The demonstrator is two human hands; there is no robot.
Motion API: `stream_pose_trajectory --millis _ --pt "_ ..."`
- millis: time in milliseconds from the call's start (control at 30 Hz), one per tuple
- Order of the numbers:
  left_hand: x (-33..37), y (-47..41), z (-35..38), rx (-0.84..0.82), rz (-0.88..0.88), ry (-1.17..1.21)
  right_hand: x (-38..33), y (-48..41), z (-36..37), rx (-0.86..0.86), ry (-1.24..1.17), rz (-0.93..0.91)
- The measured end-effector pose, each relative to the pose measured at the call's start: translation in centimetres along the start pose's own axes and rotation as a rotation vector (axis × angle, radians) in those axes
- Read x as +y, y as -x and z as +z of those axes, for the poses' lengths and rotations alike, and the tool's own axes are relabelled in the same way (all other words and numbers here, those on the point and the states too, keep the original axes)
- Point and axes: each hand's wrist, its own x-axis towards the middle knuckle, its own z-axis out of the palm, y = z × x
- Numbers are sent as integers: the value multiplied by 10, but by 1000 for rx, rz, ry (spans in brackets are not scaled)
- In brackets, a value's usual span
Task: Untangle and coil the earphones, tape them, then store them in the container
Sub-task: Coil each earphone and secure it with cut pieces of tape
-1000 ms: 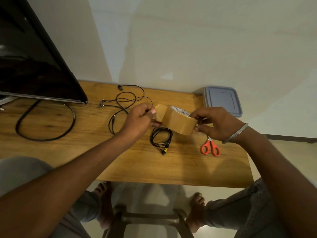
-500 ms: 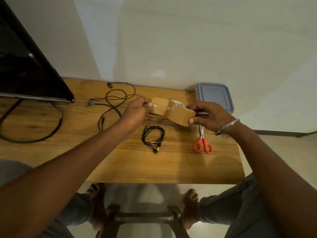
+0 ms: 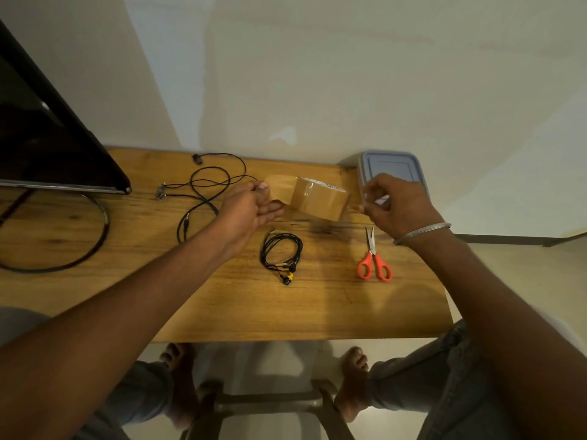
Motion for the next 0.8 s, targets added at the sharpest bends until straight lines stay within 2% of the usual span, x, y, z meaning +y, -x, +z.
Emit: stream_pose_trajectory --millis 33,100,200,400,500,800 --pt "0 -1 -1 20 2 1 0 4 -4 -40 62 86" --pt "0 -1 0 53 2 22 2 13 0 -224 227 257" --pt "-1 3 6 57 11 67 0 28 20 -379 417 388" --pt "-1 15 15 43 15 69 -9 35 31 -300 420 434" --pt "-1 18 18 38 14 44 -12 40 33 -293 393 456" --pt "-1 9 18 6 -12 164 -10 42 34 -328 369 501"
